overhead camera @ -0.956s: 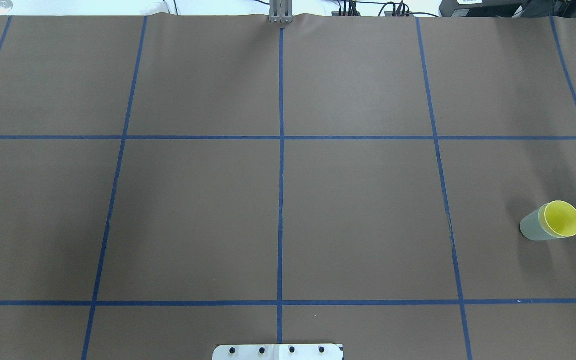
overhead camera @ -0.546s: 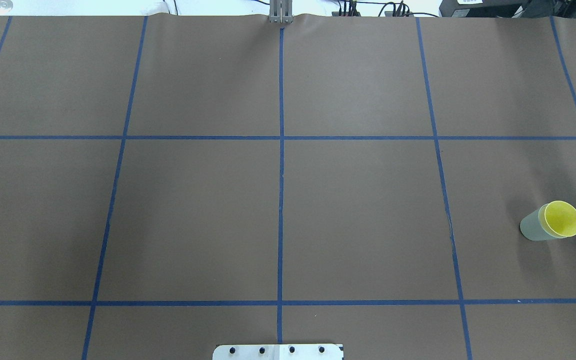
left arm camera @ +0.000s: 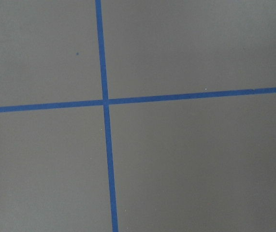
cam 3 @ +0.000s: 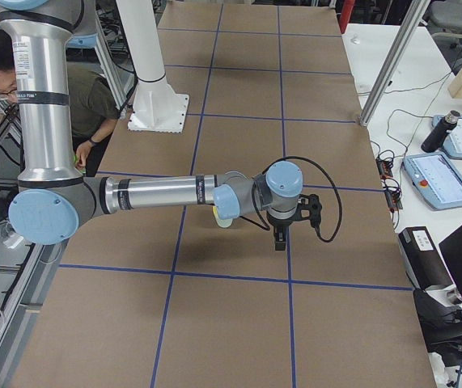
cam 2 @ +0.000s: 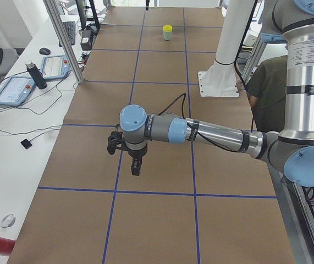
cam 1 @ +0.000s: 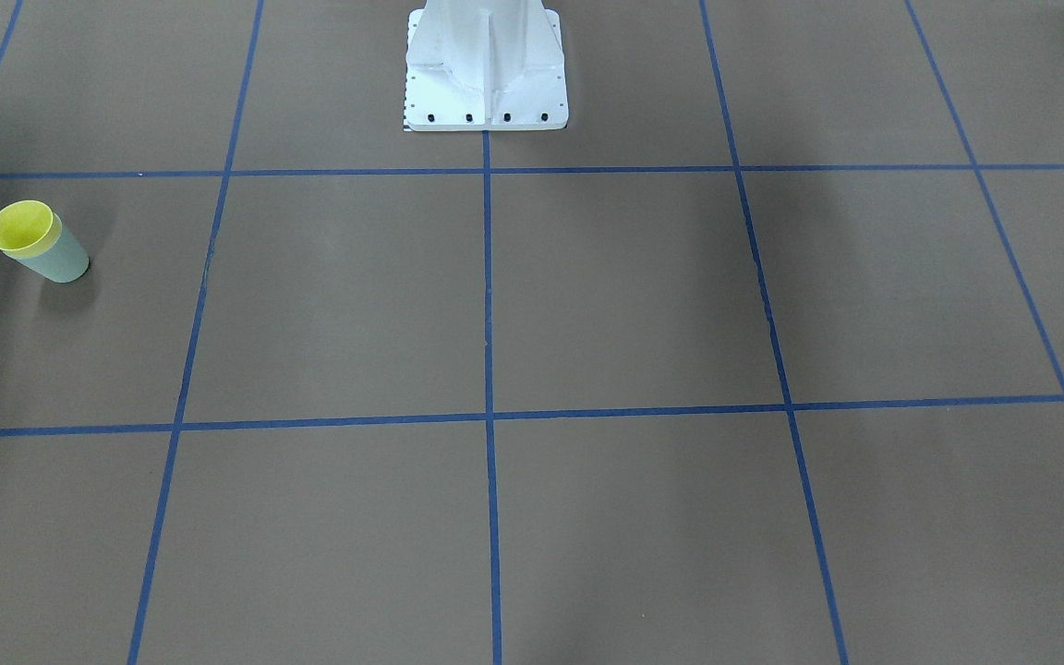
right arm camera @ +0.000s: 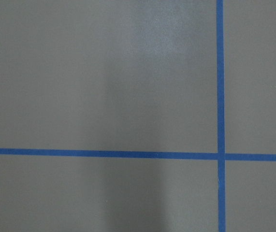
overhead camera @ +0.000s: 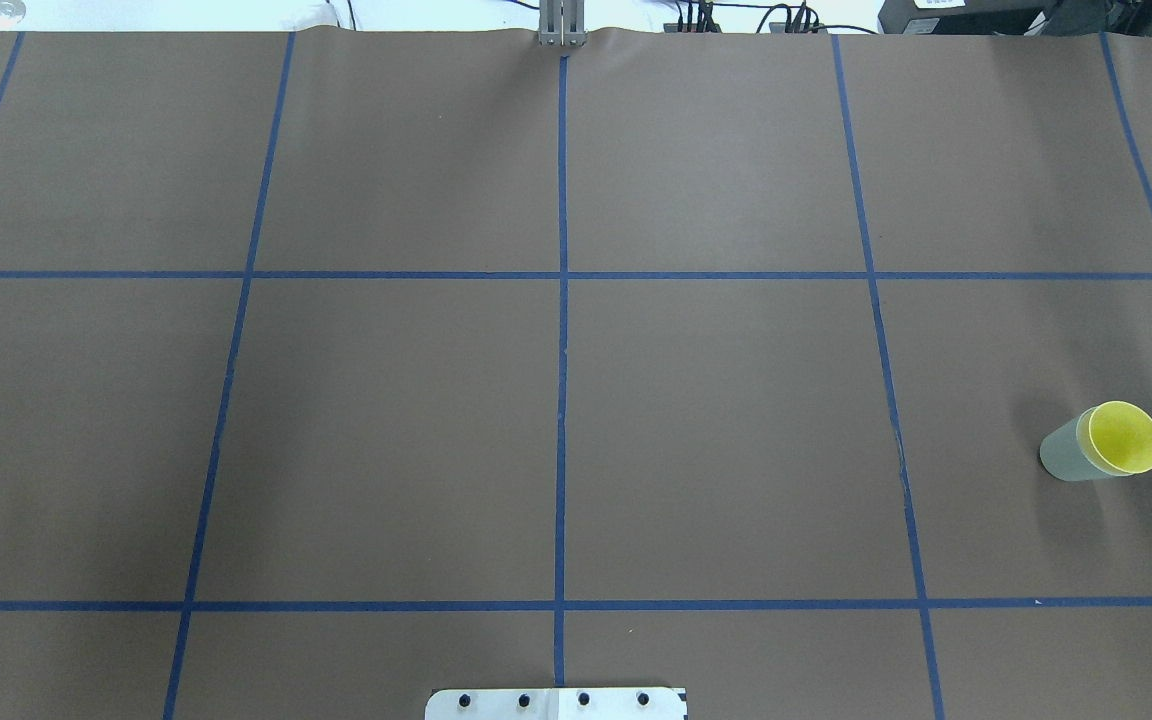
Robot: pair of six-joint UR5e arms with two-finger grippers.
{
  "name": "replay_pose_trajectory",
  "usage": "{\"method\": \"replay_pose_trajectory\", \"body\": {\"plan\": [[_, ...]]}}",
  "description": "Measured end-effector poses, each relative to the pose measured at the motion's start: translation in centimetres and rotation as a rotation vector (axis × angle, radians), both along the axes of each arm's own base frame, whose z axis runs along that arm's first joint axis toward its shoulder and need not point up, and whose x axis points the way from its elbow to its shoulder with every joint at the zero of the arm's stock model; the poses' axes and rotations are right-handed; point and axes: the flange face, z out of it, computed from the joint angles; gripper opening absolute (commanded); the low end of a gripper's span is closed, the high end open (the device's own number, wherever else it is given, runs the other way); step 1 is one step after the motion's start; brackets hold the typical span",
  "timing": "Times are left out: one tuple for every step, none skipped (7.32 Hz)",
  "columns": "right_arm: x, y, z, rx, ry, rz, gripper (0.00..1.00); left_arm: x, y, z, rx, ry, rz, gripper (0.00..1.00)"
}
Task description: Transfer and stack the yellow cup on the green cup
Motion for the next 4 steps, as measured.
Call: {"method": "replay_pose_trajectory", "body": {"plan": [[-0.52, 0.56, 0.23, -0.016, 0.018, -0.01, 1.0, -0.22, 0.48, 0.76, -0.01, -0.031, -0.002, 1.0], [-0.99, 0.71, -0.01, -0.06, 0.031, -0.021, 1.0, -0.59, 0.61, 1.24, -0.012, -0.08, -0.006, 1.0], [-1.48, 0.62, -0.51, -0.097, 0.051, -0.037, 1.0, -0.8, 0.55, 1.52, -0.02, -0.112, -0.007, 1.0], [-1.31, 0.44, -0.56, -0.093, 0.074, -0.061, 1.0, -0.72, 0.48, 1.63, -0.045, -0.106, -0.005, 1.0]]}}
